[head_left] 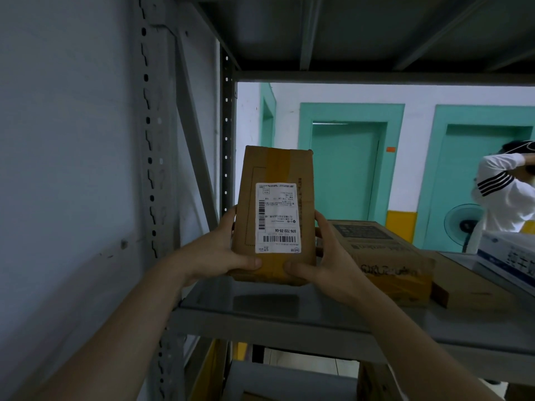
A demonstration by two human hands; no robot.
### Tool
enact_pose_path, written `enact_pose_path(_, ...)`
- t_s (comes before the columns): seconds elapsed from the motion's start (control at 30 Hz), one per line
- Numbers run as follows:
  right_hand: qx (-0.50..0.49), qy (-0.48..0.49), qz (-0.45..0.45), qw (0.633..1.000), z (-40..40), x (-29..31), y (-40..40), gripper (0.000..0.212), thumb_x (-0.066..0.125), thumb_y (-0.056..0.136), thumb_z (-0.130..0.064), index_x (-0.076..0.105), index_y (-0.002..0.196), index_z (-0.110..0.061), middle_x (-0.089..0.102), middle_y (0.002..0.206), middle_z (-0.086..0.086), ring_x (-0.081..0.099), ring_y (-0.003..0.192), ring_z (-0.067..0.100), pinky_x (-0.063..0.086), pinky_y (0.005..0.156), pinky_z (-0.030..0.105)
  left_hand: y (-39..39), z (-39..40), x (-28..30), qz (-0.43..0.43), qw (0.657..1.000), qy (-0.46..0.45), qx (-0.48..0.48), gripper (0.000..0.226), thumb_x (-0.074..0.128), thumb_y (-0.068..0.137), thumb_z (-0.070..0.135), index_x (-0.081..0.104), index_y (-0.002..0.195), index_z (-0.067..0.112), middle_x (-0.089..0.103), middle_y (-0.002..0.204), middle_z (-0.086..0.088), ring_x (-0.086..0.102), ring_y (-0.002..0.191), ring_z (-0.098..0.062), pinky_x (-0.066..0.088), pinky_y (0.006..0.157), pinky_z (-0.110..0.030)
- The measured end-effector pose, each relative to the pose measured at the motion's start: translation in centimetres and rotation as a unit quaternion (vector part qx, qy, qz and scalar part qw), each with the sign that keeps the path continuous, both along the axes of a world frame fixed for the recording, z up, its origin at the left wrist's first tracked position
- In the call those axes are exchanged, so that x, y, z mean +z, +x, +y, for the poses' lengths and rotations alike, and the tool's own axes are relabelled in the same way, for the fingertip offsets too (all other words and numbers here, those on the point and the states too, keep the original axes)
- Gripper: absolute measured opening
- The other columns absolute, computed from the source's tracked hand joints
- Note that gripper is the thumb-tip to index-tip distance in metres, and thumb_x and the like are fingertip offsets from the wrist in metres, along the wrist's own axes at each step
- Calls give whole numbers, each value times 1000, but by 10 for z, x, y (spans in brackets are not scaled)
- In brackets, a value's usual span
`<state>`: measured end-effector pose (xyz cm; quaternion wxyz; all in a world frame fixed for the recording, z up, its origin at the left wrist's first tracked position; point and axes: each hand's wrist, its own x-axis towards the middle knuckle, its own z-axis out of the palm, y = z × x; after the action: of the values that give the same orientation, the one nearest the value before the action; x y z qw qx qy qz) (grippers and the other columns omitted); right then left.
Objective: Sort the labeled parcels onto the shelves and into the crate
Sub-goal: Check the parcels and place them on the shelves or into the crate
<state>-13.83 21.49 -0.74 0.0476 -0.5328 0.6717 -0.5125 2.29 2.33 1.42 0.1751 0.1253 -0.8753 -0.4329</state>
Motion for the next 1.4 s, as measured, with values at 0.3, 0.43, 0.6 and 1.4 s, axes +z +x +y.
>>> enact_pose_path(0.3,-16,-20,26,999,14,-6,8,105,88,74,-33,14,143,-61,53,129,-34,51,116,-18,48,93,20,15,16,-1,22,999,-27,-8,124,88,71,38,-5,151,54,45,138,27,51,122,5,43,110,-33)
enact_pose_path(0.43,-11,-28,35,999,19,-4,11,105,89,74,-31,14,139,-66,53,128,-36,54,118,-12,50,94,21,21,24,3,36,998,-45,-6,119,85,73,36,-3,150,53,41,133,35,50,115,15,46,103,-23)
enact_pose_path(0.6,-14,-34,43,998,20,-1,11,103,89,74,-30,15,132,-72,53,128,-35,54,117,-12,50,92,18,23,26,6,50,997,-55,-4,116,85,74,32,-1,151,52,40,129,39,51,115,13,48,101,-22)
enact_pose_path(1.4,-36,102,-33,994,-28,42,1,69,81,82,-36,35,133,-40,63,121,-16,62,91,-2,56,75,17,-1,-7,32,3,995,-3,104,89,80,80,38,21,147,43,49,105,20,55,96,-3,52,79,-29)
